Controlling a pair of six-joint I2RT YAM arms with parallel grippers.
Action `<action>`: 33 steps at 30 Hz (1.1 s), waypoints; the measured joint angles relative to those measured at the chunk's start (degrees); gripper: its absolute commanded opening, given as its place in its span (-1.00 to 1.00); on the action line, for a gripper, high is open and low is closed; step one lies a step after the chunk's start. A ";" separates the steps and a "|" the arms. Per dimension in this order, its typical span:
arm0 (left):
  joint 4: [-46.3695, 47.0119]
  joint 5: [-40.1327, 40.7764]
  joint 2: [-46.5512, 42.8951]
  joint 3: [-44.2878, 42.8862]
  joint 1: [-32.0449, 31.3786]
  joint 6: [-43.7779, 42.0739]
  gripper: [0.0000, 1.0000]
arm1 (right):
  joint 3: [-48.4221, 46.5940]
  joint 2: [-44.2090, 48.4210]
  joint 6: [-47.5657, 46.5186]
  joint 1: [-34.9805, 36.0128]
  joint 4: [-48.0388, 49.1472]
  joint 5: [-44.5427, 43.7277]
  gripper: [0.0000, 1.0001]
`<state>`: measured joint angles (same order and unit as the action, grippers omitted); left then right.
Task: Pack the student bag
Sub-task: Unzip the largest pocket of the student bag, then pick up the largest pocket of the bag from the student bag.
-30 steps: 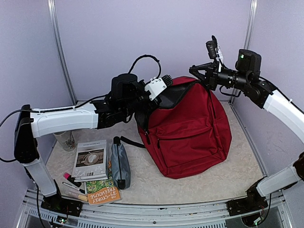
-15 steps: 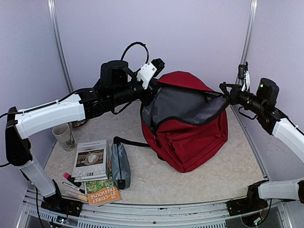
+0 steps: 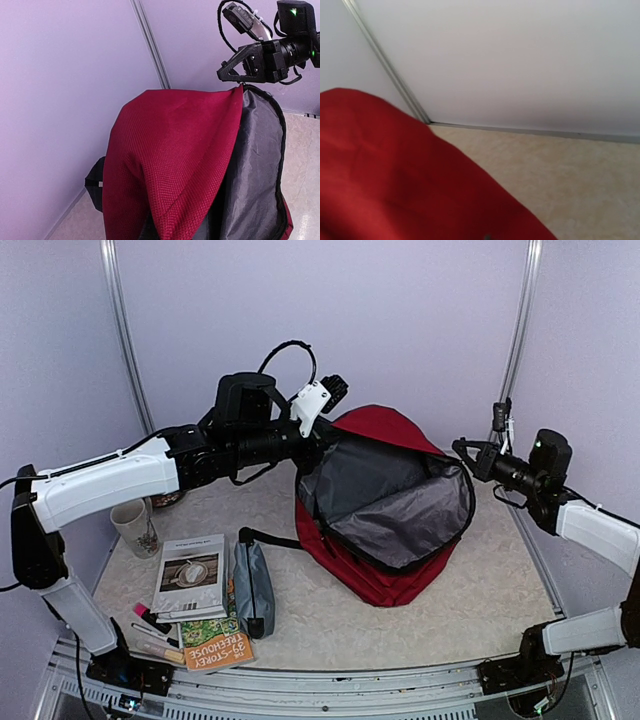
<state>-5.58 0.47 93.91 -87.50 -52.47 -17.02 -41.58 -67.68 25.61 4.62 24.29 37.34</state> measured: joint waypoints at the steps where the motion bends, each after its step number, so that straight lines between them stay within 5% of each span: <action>1: 0.00 -0.02 -0.07 0.00 0.00 0.13 -1.00 | -0.02 0.02 -0.02 -0.42 0.79 1.18 -0.25; 4: 0.22 1.66 -1.25 -0.07 0.55 1.09 -1.00 | -0.35 0.09 -1.07 -3.10 -0.33 1.07 0.70; 6: 0.83 3.10 -2.73 -0.55 1.49 1.88 -1.00 | -1.33 0.09 -1.97 -5.07 -3.08 0.50 0.99; 17: 5.22 9.40 -2.95 -3.74 1.36 3.45 -1.00 | -13.35 7.39 -9.01 9.44 -27.04 -3.08 0.87; 25: 6.80 10.19 -1.33 -3.85 0.24 3.17 -1.00 | -3.69 7.39 -4.72 21.79 -29.44 -5.20 0.93; 29: 7.15 10.34 -1.11 -3.85 0.24 2.86 -1.00 | -1.75 2.40 -3.43 23.15 -27.56 -6.10 0.63; 33: 7.30 10.54 -1.05 -3.85 0.24 2.51 -1.00 | -1.68 -3.89 -2.14 24.02 -22.60 -3.37 -0.48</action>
<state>1.72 11.00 92.86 -91.35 -52.23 -14.50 -43.27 -71.57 23.46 28.64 1.69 33.98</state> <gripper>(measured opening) 0.015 0.665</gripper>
